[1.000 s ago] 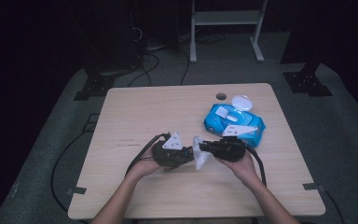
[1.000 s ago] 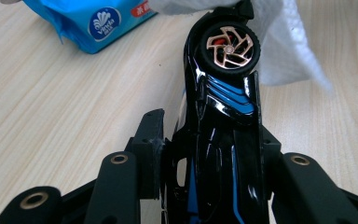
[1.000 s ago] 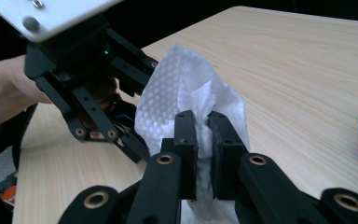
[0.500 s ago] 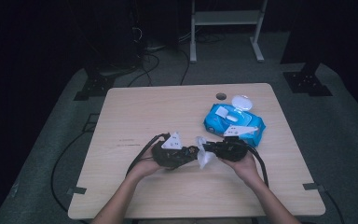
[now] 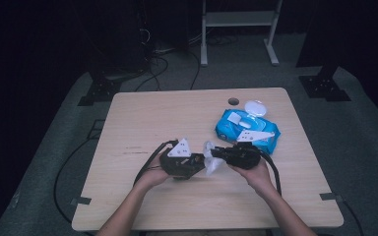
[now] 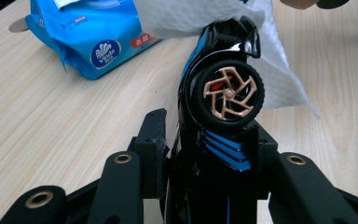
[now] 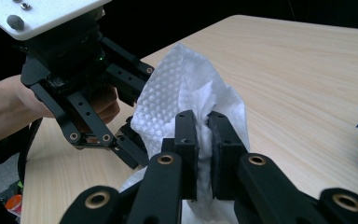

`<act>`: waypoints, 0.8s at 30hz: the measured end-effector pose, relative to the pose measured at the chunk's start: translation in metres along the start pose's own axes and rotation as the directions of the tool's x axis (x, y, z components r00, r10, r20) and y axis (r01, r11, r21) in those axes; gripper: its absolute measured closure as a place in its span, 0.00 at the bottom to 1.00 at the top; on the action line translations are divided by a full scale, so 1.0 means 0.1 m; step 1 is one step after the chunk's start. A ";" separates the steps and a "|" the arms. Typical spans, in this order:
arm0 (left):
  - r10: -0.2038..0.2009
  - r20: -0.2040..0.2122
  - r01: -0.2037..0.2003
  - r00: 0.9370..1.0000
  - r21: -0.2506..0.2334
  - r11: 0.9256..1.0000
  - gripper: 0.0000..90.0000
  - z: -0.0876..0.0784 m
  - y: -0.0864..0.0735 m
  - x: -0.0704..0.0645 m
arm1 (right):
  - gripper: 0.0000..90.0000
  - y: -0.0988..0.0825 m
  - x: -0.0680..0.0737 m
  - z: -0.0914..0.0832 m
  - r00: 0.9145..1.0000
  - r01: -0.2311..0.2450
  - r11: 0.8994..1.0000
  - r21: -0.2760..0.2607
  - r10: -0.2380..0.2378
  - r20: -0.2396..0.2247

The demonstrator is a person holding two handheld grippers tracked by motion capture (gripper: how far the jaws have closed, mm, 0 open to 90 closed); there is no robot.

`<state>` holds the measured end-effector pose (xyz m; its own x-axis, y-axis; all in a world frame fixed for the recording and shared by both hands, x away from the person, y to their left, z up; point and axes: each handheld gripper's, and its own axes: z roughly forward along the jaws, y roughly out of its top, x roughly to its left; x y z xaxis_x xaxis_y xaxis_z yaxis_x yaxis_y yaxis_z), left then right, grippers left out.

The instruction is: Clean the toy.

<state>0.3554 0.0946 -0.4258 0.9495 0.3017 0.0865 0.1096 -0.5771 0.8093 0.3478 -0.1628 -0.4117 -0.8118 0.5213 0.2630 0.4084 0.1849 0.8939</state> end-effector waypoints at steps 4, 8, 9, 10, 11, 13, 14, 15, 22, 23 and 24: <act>-0.011 0.008 0.011 1.000 -0.032 0.999 0.69 -0.02 0.01 0.01 | 0.92 -0.03 -0.05 -0.01 1.000 -0.009 1.000 0.009 0.009 0.018; -0.012 0.012 0.013 1.000 -0.039 0.999 0.72 -0.04 0.01 0.02 | 0.92 -0.10 -0.12 0.00 0.999 -0.026 0.999 0.034 0.025 0.032; -0.007 0.005 0.007 1.000 -0.023 1.000 0.72 -0.01 -0.01 0.02 | 0.92 -0.10 -0.12 0.01 0.999 -0.022 0.999 0.039 0.021 0.031; -0.006 0.010 0.006 1.000 -0.016 1.000 0.72 0.00 -0.02 0.02 | 0.92 -0.10 -0.11 0.02 0.999 -0.019 0.999 0.042 0.018 0.031; -0.006 0.007 0.006 1.000 -0.019 1.000 0.72 0.00 -0.02 0.01 | 0.92 -0.10 -0.10 0.04 0.999 -0.019 0.999 0.047 0.017 0.028; -0.012 0.008 0.012 1.000 -0.021 1.000 0.72 0.00 -0.02 0.02 | 0.92 -0.11 -0.09 0.07 1.000 -0.014 0.998 0.053 0.013 0.023; -0.017 0.005 0.017 1.000 -0.022 1.000 0.72 -0.01 -0.02 0.02 | 0.92 -0.12 -0.10 0.09 1.000 -0.014 0.998 0.060 0.012 0.025; -0.016 0.006 0.016 1.000 -0.022 1.000 0.72 -0.01 -0.02 0.02 | 0.92 -0.13 -0.11 0.09 0.999 -0.019 0.998 0.064 0.017 0.029; -0.022 -0.001 0.022 1.000 -0.033 0.999 0.72 -0.04 -0.02 0.04 | 0.92 -0.24 -0.22 0.12 0.997 -0.066 0.994 0.093 0.062 0.041; -0.022 -0.001 0.022 1.000 -0.033 0.999 0.72 -0.04 -0.02 0.04 | 0.92 -0.22 -0.20 0.11 0.998 -0.064 0.995 0.078 0.062 0.031; -0.024 -0.002 0.024 1.000 -0.035 0.999 0.72 -0.04 -0.02 0.05 | 0.92 -0.19 -0.18 0.10 0.998 -0.060 0.996 0.066 0.058 0.024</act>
<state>0.3584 0.1006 -0.4247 0.9461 0.3165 0.0683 0.1215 -0.5427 0.8311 0.3587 -0.1674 -0.4374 -0.7764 0.5509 0.3061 0.4828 0.2077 0.8508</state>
